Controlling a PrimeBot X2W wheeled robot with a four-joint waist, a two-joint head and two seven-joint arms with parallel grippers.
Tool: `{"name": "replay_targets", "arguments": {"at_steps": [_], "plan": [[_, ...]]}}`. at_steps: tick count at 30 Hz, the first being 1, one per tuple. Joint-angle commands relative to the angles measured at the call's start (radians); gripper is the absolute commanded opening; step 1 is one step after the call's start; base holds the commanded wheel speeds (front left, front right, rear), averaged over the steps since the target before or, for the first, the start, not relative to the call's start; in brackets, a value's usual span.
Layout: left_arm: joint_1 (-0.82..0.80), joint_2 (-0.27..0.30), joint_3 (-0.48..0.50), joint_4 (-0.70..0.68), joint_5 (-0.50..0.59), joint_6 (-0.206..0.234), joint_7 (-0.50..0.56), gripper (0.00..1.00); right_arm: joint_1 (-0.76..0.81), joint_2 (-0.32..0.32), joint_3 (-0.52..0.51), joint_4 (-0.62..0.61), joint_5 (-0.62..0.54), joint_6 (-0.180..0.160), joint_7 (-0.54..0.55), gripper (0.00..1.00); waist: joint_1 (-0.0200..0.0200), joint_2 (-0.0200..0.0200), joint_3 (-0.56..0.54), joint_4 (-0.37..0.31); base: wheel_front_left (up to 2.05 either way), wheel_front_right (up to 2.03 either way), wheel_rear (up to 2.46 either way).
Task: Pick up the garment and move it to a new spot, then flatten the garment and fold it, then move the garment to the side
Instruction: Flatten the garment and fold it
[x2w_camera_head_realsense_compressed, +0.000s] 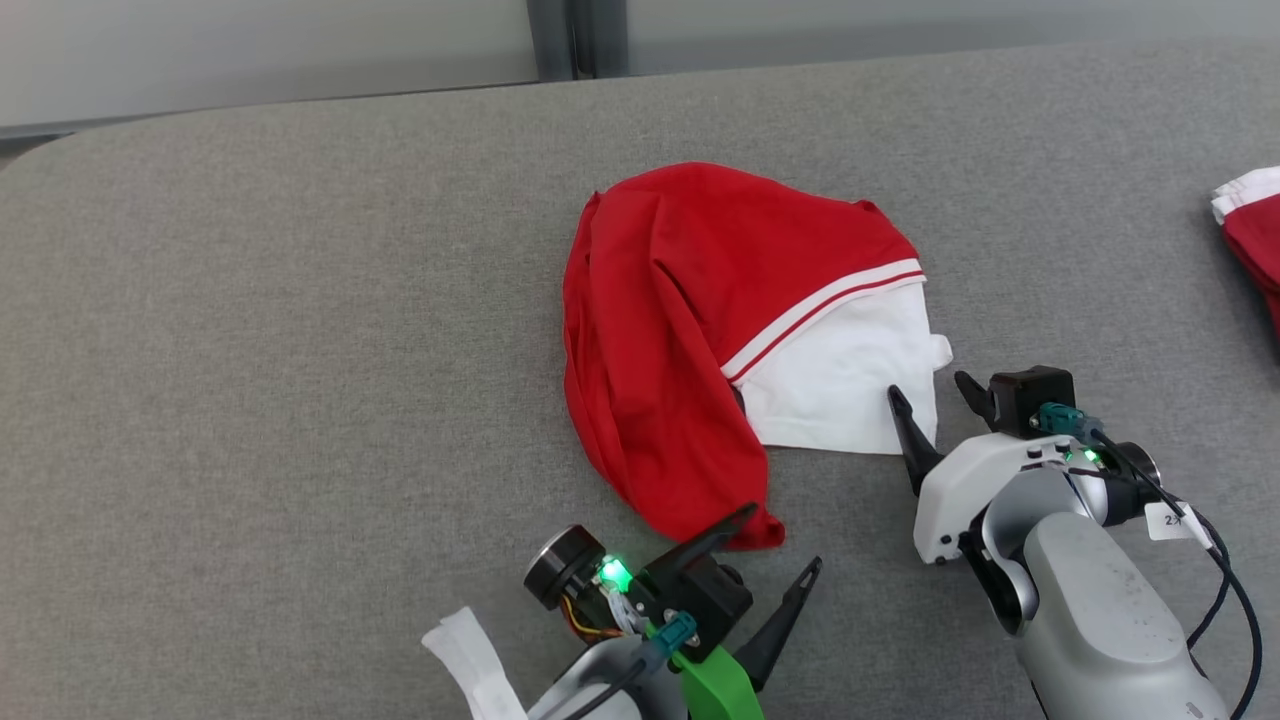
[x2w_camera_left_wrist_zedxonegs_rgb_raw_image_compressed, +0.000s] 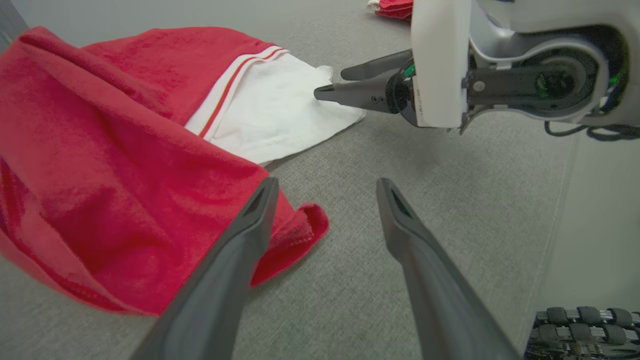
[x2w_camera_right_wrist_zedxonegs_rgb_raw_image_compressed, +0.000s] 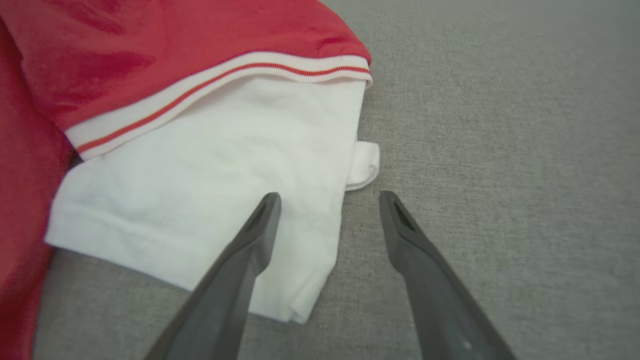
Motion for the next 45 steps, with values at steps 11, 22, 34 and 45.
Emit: {"name": "replay_targets", "arguments": {"at_steps": [11,22,34,45], "plan": [[-0.141,0.005,-0.171,0.141,-0.113,0.125,-0.035,1.0,-0.052,0.018,0.063,0.108,0.02,0.0,-0.027,1.0,0.0,-0.0001,0.066,-0.002,0.0,0.0,0.0],[-0.147,0.007,-0.213,0.263,-0.26,0.177,-0.073,0.0,-0.023,-0.004,0.154,0.094,0.142,0.0,-0.005,0.0,0.0,-0.0001,0.047,-0.004,0.0,0.0,0.0],[-0.022,0.087,0.009,-0.02,-0.473,0.098,-0.151,0.0,0.084,-0.133,0.073,-0.263,0.473,-0.001,0.062,0.0,0.0,-0.0001,-0.02,0.004,0.0,0.0,0.0],[0.173,0.405,0.205,-0.769,-0.711,0.091,-0.041,0.0,0.193,-0.249,-0.267,-0.751,0.914,0.0,0.388,0.0,0.0,-0.0001,-0.158,0.028,0.0,0.0,0.0]]}}
